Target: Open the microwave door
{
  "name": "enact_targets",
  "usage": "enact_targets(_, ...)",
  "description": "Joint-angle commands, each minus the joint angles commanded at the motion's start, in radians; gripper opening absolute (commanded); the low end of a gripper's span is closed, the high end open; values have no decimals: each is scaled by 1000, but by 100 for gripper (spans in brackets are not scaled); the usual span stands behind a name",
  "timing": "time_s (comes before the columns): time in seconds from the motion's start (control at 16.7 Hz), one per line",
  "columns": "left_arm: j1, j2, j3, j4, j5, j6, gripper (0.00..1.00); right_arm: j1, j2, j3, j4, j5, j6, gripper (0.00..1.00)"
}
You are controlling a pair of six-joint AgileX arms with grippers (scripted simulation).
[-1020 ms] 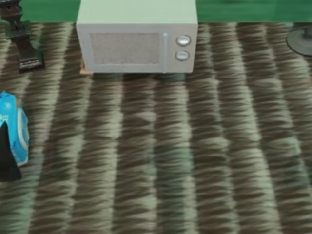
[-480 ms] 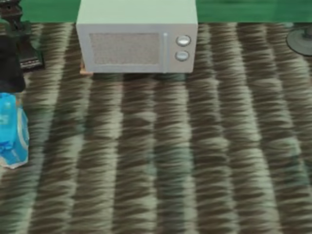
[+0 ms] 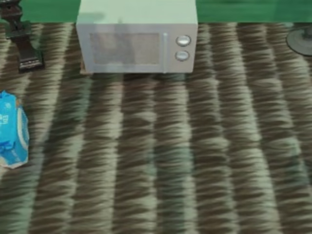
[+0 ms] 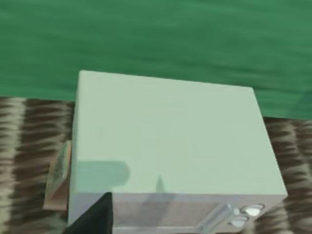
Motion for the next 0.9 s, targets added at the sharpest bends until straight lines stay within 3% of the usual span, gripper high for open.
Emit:
enact_targets(0.42,-140,616,568,-311,-96,-164,100,0,0,0,0,0,0,100)
enact_targets(0.66,-183,834,723,-443,-139,-209,100,0,0,0,0,0,0,100)
enact_targets(0.9,-193,887,758,-480,-151,-218,100,0,0,0,0,0,0,100)
